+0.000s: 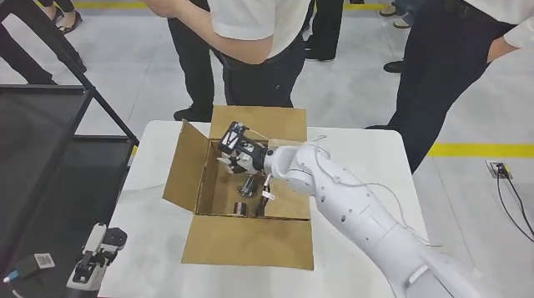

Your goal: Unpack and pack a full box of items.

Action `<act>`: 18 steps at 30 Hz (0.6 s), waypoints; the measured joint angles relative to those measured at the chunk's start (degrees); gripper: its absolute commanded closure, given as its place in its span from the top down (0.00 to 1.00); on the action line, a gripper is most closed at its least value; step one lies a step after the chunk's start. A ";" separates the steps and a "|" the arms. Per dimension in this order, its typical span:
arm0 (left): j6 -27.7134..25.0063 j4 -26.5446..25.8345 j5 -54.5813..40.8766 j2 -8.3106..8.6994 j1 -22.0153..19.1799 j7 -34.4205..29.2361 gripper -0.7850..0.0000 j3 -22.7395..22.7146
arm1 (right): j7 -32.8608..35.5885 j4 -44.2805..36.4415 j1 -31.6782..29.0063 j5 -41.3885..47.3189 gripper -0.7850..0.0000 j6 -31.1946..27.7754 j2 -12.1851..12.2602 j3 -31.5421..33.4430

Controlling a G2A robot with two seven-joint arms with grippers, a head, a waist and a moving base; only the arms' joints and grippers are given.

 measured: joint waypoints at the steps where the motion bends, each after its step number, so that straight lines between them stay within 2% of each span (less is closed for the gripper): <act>1: -0.06 -0.10 0.00 -0.03 0.13 0.11 1.00 0.02 | -0.15 1.88 0.73 0.00 0.00 0.27 -1.02 -0.96; 9: -0.54 -0.56 0.19 -0.21 0.70 0.83 1.00 0.09 | -4.33 15.96 3.89 -0.97 0.00 2.00 -9.06 -6.54; 15: -0.73 -0.76 0.48 -0.35 0.81 1.27 1.00 0.42 | -7.98 23.60 4.23 -1.14 0.00 1.75 -12.94 -7.58; 18: -0.86 -0.79 0.66 -0.40 0.79 1.42 1.00 0.57 | -8.54 25.80 4.33 -0.84 0.00 1.06 -13.82 -7.55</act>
